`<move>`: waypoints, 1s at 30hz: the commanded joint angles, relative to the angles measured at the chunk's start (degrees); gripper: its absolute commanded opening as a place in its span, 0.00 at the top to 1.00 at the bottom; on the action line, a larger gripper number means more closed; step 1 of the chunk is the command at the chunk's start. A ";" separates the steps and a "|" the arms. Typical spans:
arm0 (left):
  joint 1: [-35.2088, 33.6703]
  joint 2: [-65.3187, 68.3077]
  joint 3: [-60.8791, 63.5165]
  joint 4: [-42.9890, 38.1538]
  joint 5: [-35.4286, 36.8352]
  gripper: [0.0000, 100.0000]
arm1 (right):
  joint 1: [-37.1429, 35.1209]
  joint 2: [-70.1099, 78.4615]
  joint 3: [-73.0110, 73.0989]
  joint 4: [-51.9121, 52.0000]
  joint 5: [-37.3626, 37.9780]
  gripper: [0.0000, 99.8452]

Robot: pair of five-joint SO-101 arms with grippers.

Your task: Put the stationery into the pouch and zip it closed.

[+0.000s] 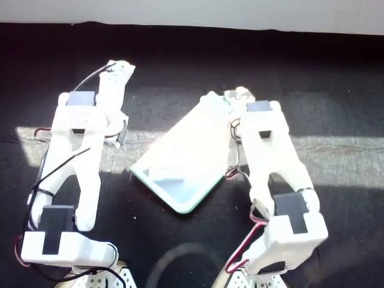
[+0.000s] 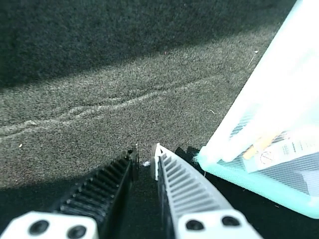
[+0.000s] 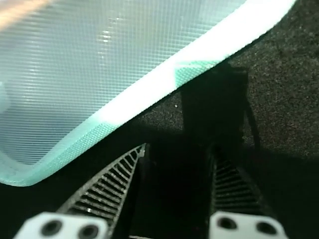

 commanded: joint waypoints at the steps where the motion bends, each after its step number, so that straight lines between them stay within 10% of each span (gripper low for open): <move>1: -0.48 -5.67 -5.23 3.16 0.44 0.93 | -1.01 6.20 -1.63 -6.37 0.62 0.82; 17: -3.74 -9.80 0.57 1.67 0.35 0.93 | -27.74 25.36 -41.80 -4.44 -5.54 0.82; 30: -4.44 -8.04 15.96 -25.23 0.70 0.94 | -11.21 27.30 -66.07 4.53 -5.45 0.82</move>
